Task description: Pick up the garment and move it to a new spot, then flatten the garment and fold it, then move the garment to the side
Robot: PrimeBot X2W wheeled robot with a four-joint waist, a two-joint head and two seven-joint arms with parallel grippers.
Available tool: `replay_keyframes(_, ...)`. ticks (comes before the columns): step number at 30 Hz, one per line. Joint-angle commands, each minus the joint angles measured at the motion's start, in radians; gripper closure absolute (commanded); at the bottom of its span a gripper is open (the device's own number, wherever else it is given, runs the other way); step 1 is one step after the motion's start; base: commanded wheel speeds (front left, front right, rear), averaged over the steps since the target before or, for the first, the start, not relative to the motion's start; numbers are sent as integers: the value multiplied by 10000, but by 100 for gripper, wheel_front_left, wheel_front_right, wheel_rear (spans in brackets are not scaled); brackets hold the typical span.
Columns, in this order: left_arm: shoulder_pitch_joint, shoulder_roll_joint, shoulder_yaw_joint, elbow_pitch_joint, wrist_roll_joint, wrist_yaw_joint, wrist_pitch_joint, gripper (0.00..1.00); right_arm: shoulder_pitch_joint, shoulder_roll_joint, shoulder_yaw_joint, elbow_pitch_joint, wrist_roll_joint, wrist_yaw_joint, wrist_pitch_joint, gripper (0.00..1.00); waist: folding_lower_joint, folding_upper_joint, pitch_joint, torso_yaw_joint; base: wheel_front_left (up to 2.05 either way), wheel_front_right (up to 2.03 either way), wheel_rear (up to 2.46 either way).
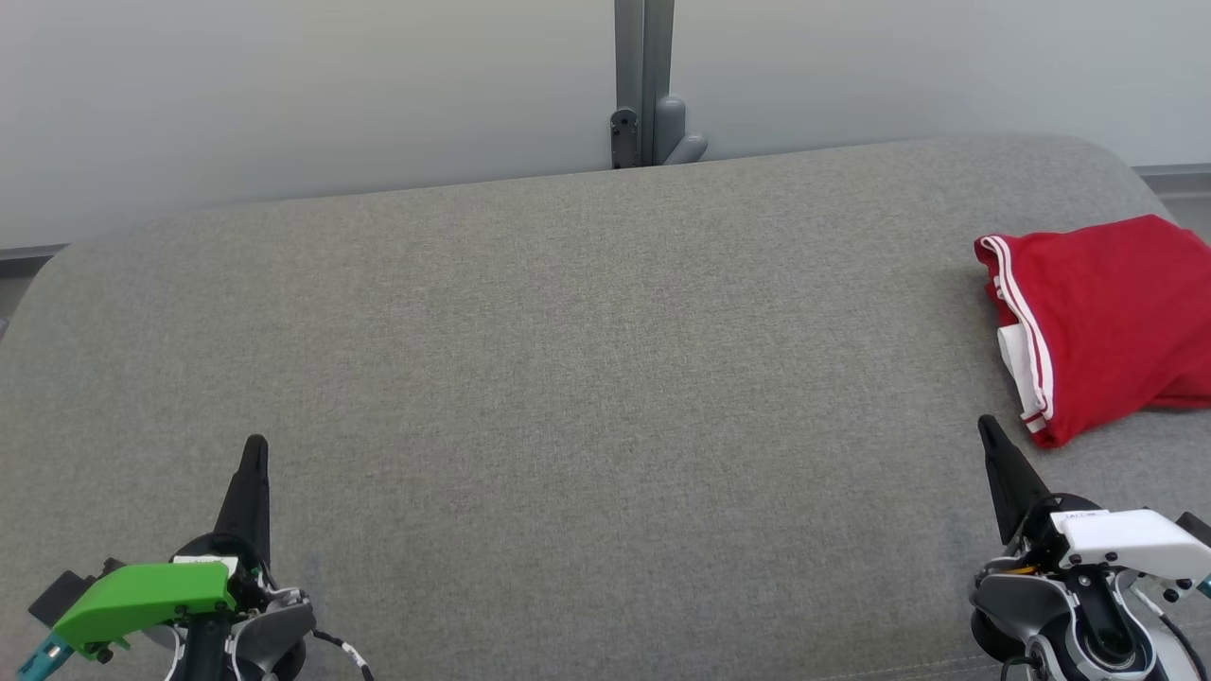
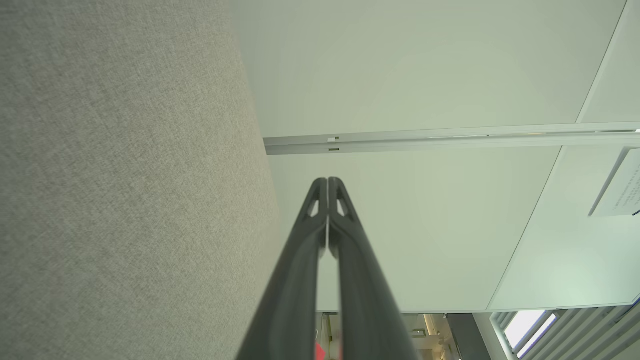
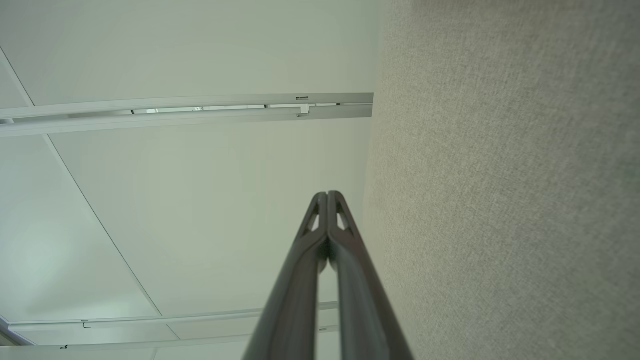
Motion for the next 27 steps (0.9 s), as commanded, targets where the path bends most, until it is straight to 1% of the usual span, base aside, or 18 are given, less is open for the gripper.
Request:
replay_keyframes(1,-167,-14,47,-34,-163,-32,84,100,-125,-53,5,-66,215,4,75,100,0,89,-1,0,0,0,0)
replay_keyframes(27,-163,-11,37,-33,-130,-32,48,100,-103,-52,4,-59,180,4,54,100,0,89,-1,0,0,0,0)
